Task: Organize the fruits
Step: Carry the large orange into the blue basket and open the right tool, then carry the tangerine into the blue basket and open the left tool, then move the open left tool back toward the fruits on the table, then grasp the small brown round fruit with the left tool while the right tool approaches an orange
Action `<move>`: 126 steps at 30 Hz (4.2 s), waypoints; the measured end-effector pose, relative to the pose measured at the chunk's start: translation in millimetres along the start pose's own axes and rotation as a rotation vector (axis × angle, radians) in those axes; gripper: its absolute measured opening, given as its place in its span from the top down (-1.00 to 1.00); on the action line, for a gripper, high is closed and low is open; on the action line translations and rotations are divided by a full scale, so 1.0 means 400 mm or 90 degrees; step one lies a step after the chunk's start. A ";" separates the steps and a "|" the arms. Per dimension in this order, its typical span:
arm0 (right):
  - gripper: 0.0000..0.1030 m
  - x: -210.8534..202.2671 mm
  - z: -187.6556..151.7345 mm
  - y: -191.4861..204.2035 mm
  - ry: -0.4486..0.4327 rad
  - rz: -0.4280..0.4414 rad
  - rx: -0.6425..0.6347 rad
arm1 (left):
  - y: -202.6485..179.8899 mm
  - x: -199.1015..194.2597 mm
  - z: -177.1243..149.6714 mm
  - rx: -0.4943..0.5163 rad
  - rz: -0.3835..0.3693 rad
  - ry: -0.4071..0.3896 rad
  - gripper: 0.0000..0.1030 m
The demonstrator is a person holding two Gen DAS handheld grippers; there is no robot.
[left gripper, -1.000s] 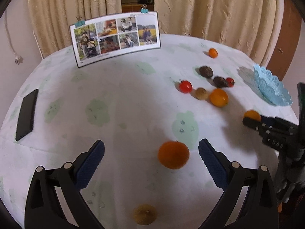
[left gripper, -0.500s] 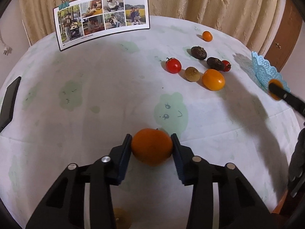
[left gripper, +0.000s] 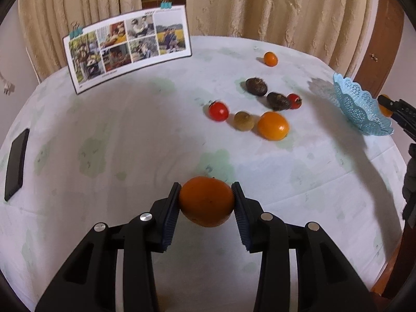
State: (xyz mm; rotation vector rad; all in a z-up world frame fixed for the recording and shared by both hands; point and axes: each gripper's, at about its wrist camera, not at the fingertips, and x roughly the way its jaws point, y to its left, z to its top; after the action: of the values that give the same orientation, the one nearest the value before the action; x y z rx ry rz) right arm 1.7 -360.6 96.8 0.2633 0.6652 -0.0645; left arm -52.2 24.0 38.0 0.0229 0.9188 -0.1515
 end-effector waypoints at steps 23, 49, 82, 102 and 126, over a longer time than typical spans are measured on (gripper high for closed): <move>-0.21 -0.026 -0.026 -0.167 -0.121 -0.132 0.082 | -0.384 -0.007 0.217 0.175 -0.120 -0.065 0.23; -0.44 -0.085 -0.050 -0.268 -0.191 -0.192 0.205 | -0.678 0.103 0.342 0.241 -0.214 -0.072 -0.57; -0.46 -0.085 -0.052 -0.264 -0.188 -0.157 0.201 | 0.058 -0.247 0.036 -0.009 0.077 -0.095 -0.64; -0.46 -0.096 -0.088 0.031 -0.107 0.074 0.014 | 0.094 -0.140 -0.210 -0.053 0.055 0.055 -0.15; -0.46 0.023 -0.202 0.375 0.119 0.265 -0.183 | 0.072 -0.143 -0.121 -0.011 0.028 -0.016 0.47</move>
State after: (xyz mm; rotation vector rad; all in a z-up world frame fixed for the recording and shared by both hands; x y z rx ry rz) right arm -18.2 -194.4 63.0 0.1265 0.7830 0.4561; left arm -120.5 63.6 52.9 0.0256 0.8937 -0.1033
